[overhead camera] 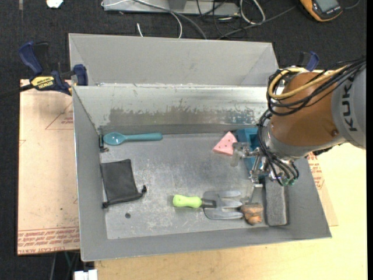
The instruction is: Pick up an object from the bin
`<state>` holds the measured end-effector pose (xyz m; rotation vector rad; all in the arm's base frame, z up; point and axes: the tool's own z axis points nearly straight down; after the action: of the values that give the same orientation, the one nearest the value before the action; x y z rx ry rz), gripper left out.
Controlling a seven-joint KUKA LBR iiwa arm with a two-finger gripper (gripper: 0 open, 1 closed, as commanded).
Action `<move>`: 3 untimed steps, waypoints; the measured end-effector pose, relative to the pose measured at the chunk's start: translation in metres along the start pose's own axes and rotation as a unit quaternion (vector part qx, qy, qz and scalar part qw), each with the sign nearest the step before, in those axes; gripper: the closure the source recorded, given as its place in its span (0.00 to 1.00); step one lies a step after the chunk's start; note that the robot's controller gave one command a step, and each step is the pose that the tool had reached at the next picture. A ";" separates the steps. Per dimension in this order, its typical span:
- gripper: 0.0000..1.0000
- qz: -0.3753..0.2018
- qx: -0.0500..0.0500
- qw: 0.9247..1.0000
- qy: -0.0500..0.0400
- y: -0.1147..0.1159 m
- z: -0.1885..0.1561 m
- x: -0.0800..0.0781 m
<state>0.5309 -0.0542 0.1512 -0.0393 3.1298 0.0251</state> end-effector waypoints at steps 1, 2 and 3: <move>0.00 -0.045 0.002 0.999 -0.004 0.013 0.075 0.031; 1.00 -0.045 0.003 0.999 -0.010 0.052 0.078 0.049; 1.00 -0.045 0.003 0.999 -0.010 0.052 0.078 0.049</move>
Offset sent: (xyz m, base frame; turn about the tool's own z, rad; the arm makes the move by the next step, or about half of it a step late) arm -0.0515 0.0506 -0.0789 -0.0891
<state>0.4811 -0.0022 0.0735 -0.1794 3.1049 0.0160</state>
